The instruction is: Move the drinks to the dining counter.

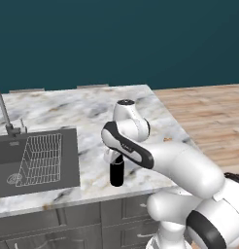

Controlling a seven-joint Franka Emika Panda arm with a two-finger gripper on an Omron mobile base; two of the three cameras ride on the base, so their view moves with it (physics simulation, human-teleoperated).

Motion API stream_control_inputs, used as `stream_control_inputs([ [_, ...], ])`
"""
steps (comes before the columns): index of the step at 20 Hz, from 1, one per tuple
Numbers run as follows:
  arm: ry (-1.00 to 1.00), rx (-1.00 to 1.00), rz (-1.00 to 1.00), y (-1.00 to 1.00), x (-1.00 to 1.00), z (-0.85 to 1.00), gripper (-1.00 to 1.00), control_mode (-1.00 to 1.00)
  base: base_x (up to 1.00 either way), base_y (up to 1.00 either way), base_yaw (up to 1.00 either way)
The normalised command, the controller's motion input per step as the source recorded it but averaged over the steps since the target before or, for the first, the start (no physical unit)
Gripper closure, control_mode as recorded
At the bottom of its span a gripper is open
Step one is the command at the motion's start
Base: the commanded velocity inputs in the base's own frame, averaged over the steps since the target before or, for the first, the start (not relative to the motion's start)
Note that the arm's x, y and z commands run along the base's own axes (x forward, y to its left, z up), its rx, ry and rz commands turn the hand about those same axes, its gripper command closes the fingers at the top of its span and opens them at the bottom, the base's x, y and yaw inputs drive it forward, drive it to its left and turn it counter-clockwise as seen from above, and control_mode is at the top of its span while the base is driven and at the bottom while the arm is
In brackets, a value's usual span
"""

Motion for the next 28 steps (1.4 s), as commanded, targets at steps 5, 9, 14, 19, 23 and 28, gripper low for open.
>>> stream_control_inputs([
  [5, 0.01, 0.0, 0.0, 0.07, 0.09, -0.1, -1.0, -1.0, 0.0, 0.0, 0.0],
  [9, 0.0, 0.0, 0.0, 0.08, 0.09, -0.13, 1.0, -1.0, 0.0, 0.0, 0.0],
  [14, 0.0, 0.0, 0.01, 0.03, 0.01, -0.06, 1.0, -1.0, 0.0, 0.0, 0.0],
  [19, 0.0, 0.0, 0.0, 0.0, 0.0, 0.0, 1.0, -1.0, 0.0, 0.0, 0.0],
  [23, 0.0, 0.0, 0.0, 0.0, 0.0, 0.0, 1.0, -1.0, 0.0, 0.0, 0.0],
  [28, 0.0, 0.0, 0.0, -0.08, 0.0, 0.23, 1.0, -1.0, 0.0, 0.0, 0.0],
])
